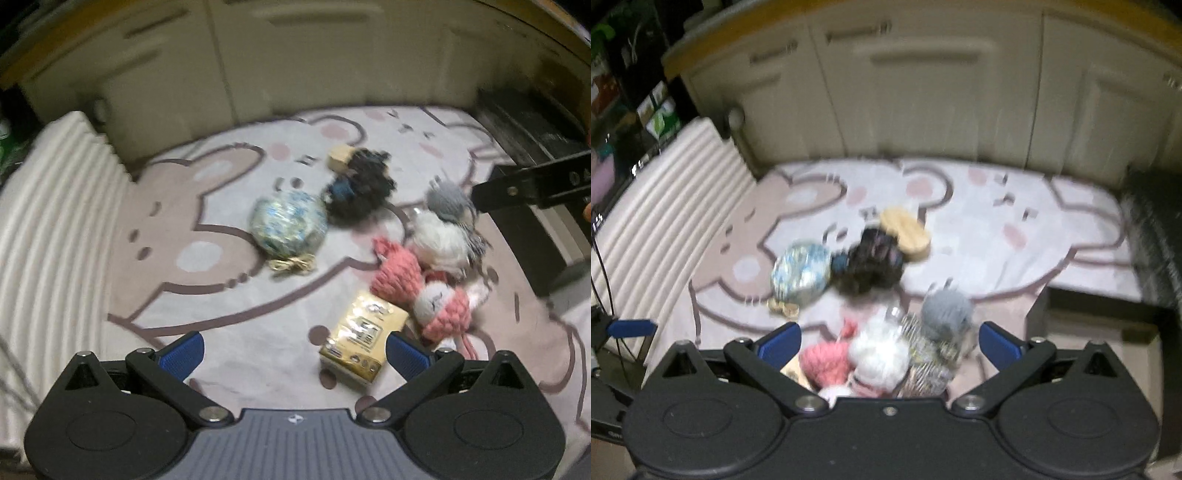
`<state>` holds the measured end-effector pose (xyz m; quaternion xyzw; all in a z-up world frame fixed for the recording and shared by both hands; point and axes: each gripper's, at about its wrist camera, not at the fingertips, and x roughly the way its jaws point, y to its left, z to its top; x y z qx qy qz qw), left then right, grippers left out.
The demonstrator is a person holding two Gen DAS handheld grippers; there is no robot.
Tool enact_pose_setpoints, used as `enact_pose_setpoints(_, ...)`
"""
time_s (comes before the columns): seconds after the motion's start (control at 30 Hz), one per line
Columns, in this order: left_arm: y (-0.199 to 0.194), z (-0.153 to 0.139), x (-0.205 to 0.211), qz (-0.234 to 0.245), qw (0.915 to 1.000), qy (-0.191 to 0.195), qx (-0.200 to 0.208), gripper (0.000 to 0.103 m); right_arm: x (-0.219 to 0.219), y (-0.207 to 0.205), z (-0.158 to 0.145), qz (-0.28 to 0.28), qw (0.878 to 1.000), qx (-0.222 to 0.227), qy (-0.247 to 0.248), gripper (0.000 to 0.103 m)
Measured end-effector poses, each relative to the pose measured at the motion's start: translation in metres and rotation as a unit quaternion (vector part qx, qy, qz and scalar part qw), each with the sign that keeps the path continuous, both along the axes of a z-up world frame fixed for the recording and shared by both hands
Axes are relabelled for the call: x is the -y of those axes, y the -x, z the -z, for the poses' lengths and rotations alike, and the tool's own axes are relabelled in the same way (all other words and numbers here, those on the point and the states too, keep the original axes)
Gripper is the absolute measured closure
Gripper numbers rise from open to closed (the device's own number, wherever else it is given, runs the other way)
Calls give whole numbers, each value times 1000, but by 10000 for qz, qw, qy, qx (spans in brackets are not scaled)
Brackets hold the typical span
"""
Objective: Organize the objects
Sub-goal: 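Move left tool to yellow tissue pack while right tool reaches pink crochet doll, then close left tool on tissue pack while right tool grasps the crochet doll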
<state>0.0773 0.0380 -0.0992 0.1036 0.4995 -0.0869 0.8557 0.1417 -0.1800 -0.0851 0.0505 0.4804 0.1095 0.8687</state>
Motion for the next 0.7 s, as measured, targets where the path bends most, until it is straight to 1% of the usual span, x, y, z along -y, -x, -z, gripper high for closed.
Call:
enact_pose_setpoints(0.03, -1, 5, 1, 120, 9999, 70, -30, 0, -2, 0, 7, -13, 9999, -127, -30, 1)
enact_pose_setpoints(0.1, -2, 16, 0, 427, 9986, 300, -71, 0, -6, 1, 18, -76, 9993, -354, -42, 12)
enact_pose_setpoints(0.17, -4, 24, 2, 692, 9963, 492, -93, 0, -8, 0, 30, -136, 9977, -660, -94, 14)
enact_pose_setpoints(0.23, -7, 31, 6, 876, 9946, 533, -177, 0, -7, -3, 39, -157, 9952, -935, -233, 22)
enact_pose_setpoints(0.3, -10, 39, 12, 1121, 9921, 494, -280, 0, -7, -6, 46, -149, 9928, -1129, -378, 32)
enact_pose_setpoints(0.4, -16, 49, 17, 1336, 9895, 399, -374, 1, -6, -11, 56, -144, 9884, -1405, -565, 42)
enact_pose_setpoints(0.5, -23, 60, 17, 1463, 9870, 457, -482, 8, -7, -13, 63, -151, 9848, -1585, -698, 45)
enact_pose_setpoints(0.6, -30, 70, 19, 1521, 9856, 427, -609, 17, -10, -16, 66, -191, 9837, -1637, -714, 45)
enact_pose_setpoints(0.67, -33, 78, 21, 1527, 9850, 384, -701, 26, -12, -18, 69, -230, 9826, -1691, -738, 45)
enact_pose_setpoints(0.7, -34, 82, 22, 1501, 9852, 374, -742, 28, -14, -19, 71, -257, 9819, -1726, -736, 45)
